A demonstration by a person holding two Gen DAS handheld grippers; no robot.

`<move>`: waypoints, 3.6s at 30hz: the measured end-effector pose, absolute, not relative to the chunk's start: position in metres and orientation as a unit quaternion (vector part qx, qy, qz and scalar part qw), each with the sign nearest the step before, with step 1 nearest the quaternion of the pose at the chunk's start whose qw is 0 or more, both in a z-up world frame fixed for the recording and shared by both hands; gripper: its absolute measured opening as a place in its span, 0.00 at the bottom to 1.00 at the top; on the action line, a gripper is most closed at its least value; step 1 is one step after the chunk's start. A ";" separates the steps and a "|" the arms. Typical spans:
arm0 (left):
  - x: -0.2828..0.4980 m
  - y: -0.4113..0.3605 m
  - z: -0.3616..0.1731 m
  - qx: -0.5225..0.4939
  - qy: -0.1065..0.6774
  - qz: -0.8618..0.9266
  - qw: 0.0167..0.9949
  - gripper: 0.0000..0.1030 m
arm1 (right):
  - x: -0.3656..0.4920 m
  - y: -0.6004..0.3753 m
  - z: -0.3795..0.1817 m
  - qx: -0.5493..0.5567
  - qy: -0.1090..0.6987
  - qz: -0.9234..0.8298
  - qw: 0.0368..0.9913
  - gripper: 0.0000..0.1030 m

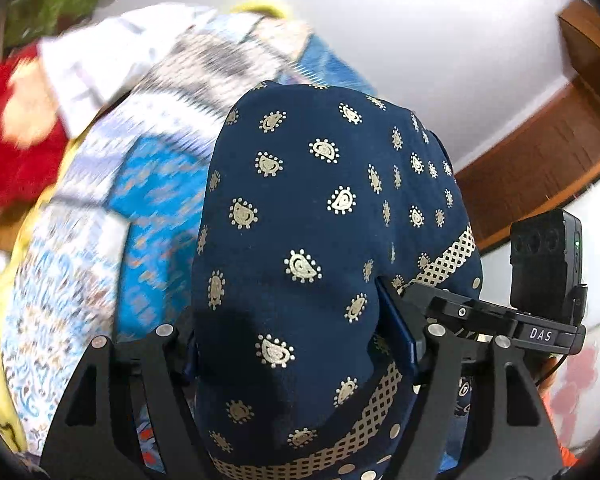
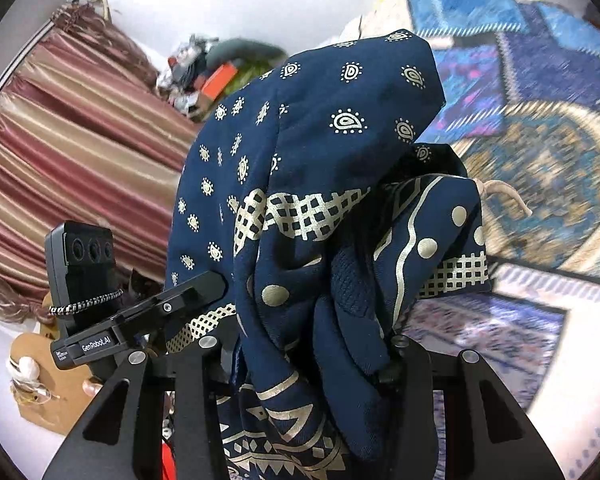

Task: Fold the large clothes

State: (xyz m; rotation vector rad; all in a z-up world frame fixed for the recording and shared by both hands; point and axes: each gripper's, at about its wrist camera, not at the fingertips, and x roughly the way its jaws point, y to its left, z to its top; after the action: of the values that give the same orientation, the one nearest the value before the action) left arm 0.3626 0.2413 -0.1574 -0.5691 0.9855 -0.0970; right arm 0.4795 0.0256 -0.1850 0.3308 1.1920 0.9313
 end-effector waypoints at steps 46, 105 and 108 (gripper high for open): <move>0.255 0.212 -0.262 0.007 0.534 0.067 0.843 1.00 | 0.413 -0.007 -0.268 -0.137 0.565 0.359 0.730 0.85; 0.044 0.086 0.014 -0.044 0.096 0.104 0.989 1.00 | 0.135 -0.103 0.010 0.002 0.120 0.321 0.939 1.00; 0.047 0.089 0.012 -0.046 0.100 0.106 0.988 1.00 | 0.137 -0.103 0.009 0.003 0.121 0.320 0.940 1.00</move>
State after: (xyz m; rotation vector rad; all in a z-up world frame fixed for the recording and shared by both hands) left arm 0.0465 0.0893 0.0121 -0.0930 0.2009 0.2128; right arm 0.1373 -0.1028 0.0090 0.0053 0.2479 0.6529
